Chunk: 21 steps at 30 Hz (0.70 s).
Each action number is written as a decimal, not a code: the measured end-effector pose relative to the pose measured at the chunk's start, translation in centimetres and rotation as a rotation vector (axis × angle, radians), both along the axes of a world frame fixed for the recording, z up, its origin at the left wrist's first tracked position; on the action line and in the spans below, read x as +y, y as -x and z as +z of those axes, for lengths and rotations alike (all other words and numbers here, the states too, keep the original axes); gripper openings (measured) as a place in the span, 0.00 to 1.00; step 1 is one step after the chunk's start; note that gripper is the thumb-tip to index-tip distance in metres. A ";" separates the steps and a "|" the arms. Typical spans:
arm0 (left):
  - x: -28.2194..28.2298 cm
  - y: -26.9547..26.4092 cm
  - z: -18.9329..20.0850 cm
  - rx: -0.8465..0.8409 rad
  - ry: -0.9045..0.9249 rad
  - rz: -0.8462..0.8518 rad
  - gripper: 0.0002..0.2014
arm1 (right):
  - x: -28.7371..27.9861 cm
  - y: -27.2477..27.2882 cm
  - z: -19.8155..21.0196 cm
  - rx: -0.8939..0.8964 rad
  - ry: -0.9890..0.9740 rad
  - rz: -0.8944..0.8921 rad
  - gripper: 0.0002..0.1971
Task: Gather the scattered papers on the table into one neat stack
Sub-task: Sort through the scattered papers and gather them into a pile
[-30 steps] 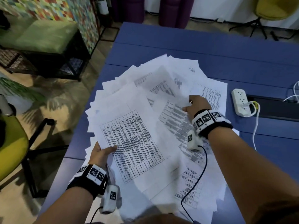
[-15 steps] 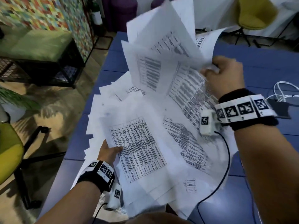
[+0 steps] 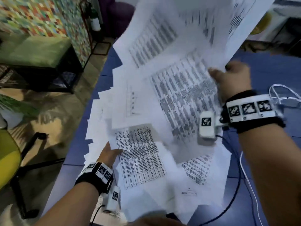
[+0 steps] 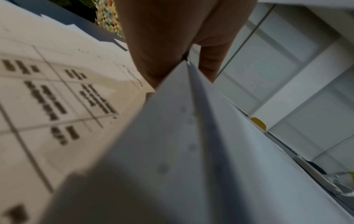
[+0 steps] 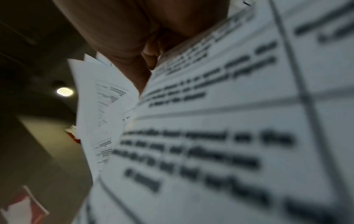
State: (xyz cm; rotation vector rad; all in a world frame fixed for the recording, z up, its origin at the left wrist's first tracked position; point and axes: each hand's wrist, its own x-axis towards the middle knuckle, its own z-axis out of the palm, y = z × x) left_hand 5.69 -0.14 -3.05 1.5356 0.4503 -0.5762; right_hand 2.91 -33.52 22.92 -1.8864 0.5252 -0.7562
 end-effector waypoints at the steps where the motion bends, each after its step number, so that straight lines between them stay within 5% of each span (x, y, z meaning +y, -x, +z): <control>1: 0.1 0.1 0.2 0.026 -0.014 -0.004 0.32 | 0.2 0.2 -1.9 0.096 -0.019 -0.010 0.11; 4: 0.6 0.5 1.0 0.120 0.008 0.094 0.19 | 1.3 1.6 -9.0 0.411 -0.122 -0.022 0.08; 8: 0.8 1.6 1.9 0.037 0.125 0.073 0.41 | 3.6 4.2 -17.5 0.687 -0.284 -0.089 0.25; 11: 0.4 1.9 1.9 0.069 0.320 0.129 0.22 | 5.4 5.9 -20.7 0.826 -0.337 -0.088 0.24; 16: 1.3 1.8 0.0 -0.157 -0.081 0.085 0.28 | 5.0 7.0 -22.6 0.945 -0.266 -0.023 0.23; 21: 1.2 1.2 -0.1 -0.226 -0.158 0.035 0.30 | 3.0 7.0 -22.3 1.005 -0.163 0.159 0.21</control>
